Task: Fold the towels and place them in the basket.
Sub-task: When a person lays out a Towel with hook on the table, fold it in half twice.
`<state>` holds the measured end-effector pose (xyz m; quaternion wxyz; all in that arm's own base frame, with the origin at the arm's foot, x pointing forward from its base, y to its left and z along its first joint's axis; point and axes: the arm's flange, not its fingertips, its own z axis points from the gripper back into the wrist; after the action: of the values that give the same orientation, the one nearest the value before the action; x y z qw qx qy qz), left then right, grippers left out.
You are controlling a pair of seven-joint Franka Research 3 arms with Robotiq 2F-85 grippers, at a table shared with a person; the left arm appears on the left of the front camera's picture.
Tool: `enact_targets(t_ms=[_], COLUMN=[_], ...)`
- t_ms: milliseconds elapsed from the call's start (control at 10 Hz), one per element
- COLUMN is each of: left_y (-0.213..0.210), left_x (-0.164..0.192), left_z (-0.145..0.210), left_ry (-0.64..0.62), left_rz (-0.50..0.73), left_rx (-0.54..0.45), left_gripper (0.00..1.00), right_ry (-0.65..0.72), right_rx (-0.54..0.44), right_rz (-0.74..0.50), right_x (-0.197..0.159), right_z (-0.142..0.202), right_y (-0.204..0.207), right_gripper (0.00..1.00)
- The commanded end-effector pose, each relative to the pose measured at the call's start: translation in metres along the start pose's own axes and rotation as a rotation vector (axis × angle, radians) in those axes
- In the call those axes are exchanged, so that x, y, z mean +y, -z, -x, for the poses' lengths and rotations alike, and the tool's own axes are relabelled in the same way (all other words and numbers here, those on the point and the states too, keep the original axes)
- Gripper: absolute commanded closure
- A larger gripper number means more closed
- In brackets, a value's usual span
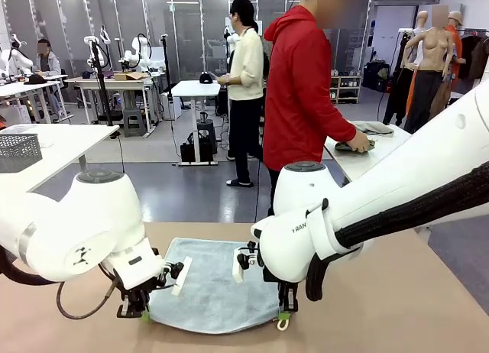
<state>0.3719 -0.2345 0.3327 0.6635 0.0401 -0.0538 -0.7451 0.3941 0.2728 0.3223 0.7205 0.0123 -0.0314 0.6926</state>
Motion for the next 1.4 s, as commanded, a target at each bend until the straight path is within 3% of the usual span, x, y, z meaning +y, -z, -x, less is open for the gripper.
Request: enact_targets(t_ms=[0,200,300,400,600,900,1300], left_y=[-0.032,-0.052,-0.054,-0.046,-0.054,-0.058,-0.039], left_x=[-0.006,-0.006,-0.009,-0.002,-0.005,0.054,0.133], left_z=[0.001,-0.001,-0.005,0.002,0.0,0.0,0.008], left_ry=[-0.013,0.01,0.017,0.007,0.019,0.07,0.03], left_rz=[-0.035,-0.074,-0.069,-0.062,-0.073,-0.057,-0.054], left_rx=[0.046,0.042,0.055,0.01,0.015,0.026,-0.061], left_gripper=[0.93,0.93,0.93,0.93,0.93,0.93,0.93], right_ry=[-0.032,-0.066,-0.024,-0.024,-0.038,-0.141,-0.173], right_rx=[-0.022,-0.028,-0.013,-0.013,-0.013,-0.052,-0.062], right_rz=[0.008,0.023,0.03,0.03,0.035,0.005,-0.023], right_x=[-0.003,-0.008,-0.005,-0.005,-0.005,-0.059,-0.125], right_z=[0.005,0.002,-0.002,-0.002,-0.004,-0.001,0.0], right_y=[-0.024,-0.041,-0.023,-0.023,-0.032,-0.054,-0.052], right_gripper=[0.92,0.92,0.92,0.92,0.92,0.92,0.92])
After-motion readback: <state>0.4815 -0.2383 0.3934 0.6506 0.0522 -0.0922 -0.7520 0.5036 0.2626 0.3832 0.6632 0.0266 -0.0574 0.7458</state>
